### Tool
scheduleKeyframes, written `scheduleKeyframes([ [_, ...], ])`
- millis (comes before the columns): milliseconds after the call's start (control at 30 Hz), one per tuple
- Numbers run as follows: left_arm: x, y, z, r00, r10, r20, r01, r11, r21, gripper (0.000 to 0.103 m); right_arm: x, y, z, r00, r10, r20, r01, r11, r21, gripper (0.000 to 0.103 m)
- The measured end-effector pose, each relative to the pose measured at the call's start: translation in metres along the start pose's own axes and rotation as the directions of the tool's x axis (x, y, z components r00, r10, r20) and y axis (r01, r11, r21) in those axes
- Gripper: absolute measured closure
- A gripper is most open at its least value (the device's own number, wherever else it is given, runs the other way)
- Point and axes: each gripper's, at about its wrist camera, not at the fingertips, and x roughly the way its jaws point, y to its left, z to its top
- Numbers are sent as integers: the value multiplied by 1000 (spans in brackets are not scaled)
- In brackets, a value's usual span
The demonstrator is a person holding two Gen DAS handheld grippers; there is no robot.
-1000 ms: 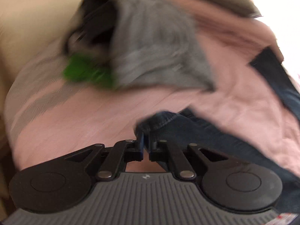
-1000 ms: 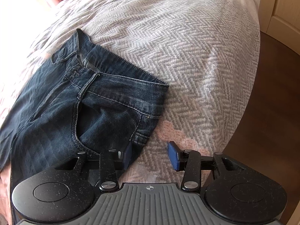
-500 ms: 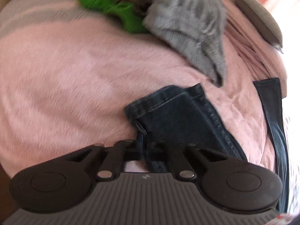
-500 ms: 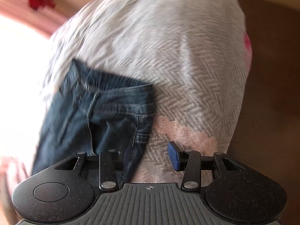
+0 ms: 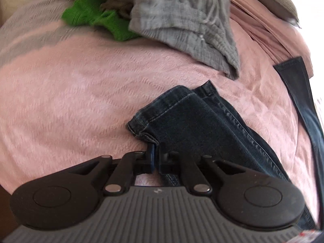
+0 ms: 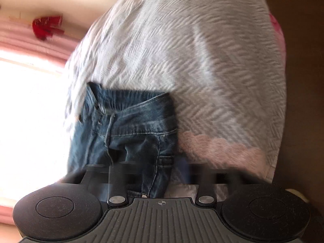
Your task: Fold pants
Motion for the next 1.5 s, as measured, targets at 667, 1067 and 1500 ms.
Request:
scheduleKeyframes([
  [667, -71, -28, 40, 993, -45, 112, -16, 869, 494, 74, 18, 212, -167, 970, -116, -215, -169, 315, -934, 81],
  [1067, 61, -67, 106, 945, -206, -255, 324, 708, 628, 60, 90, 365, -451, 884, 15, -468, -456, -193, -869, 71],
  [1500, 63, -59, 117, 914, -396, -90, 361, 691, 626, 97, 138, 382, -508, 896, 10, -444, -423, -285, -860, 103],
])
